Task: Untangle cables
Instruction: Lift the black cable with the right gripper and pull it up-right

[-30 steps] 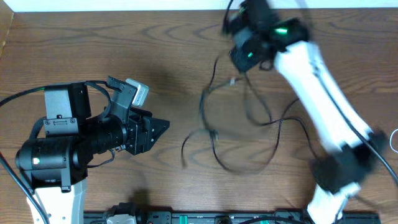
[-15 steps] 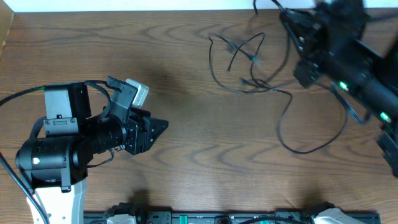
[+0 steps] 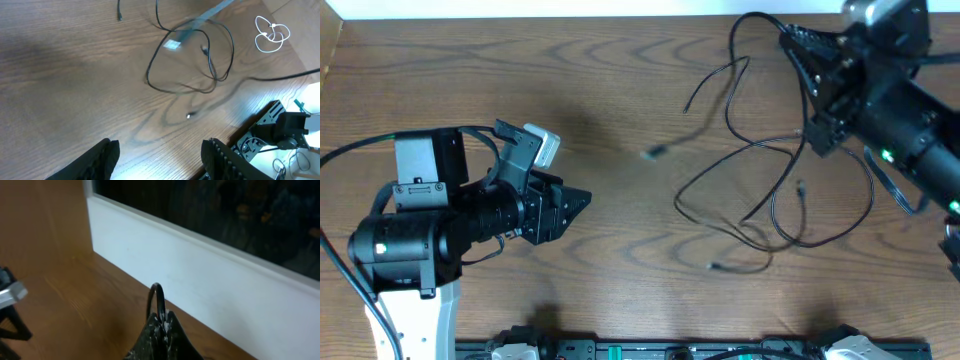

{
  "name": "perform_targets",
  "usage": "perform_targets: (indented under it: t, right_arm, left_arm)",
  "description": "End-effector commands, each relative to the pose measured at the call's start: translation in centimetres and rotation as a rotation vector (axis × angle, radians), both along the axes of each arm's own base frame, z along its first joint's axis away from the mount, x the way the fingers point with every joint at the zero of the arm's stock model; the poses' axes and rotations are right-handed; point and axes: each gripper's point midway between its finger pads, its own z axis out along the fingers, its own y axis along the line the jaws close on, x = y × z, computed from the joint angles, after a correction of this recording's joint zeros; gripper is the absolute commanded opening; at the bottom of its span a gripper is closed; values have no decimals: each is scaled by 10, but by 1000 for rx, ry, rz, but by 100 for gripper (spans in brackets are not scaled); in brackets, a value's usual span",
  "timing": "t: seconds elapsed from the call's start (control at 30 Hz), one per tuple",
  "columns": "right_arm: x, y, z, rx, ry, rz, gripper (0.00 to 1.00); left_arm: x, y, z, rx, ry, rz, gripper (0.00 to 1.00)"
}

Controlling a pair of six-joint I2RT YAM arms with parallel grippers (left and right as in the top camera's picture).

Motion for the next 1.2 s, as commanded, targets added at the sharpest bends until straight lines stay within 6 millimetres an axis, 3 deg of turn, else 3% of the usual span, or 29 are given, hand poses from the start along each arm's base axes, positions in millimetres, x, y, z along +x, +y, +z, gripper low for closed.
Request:
perform_targets:
  t: [0.0, 0.1, 0.23, 0.33, 0.43, 0.53, 0.67, 0.77, 0.9, 1.17]
  right_arm:
    - [25, -18, -10, -26, 23, -160, 1]
    - [46, -48, -8, -49, -5, -363, 1]
    - [57, -81, 23, -48, -138, -568, 1]
    - [55, -108, 60, -58, -287, -726, 1]
    - [42, -148, 93, -44, -400, -962, 1]
    - [26, -194, 106, -19, -436, -1191, 1]
    - [14, -251, 100, -44, -412, -1412, 1]
    - [13, -284, 82, -40, -354, -1516, 1]
    - [17, -313, 56, -46, -266, -1580, 1]
    - [12, -362, 39, -58, -221, -1727, 1]
  left_arm:
    - [1, 1, -2, 13, -6, -9, 58]
    - [1, 1, -2, 13, -6, -9, 58]
    - [1, 1, -2, 13, -6, -9, 59]
    - [1, 1, -2, 13, -5, -9, 59]
    - [1, 1, -2, 13, -5, -9, 58]
    - [1, 1, -2, 13, -5, -9, 58]
    - [1, 1, -2, 13, -6, -9, 58]
    - [1, 1, -2, 13, -6, -9, 59]
    - [1, 1, -2, 13, -6, -9, 58]
    - [1, 1, -2, 12, -2, -9, 58]
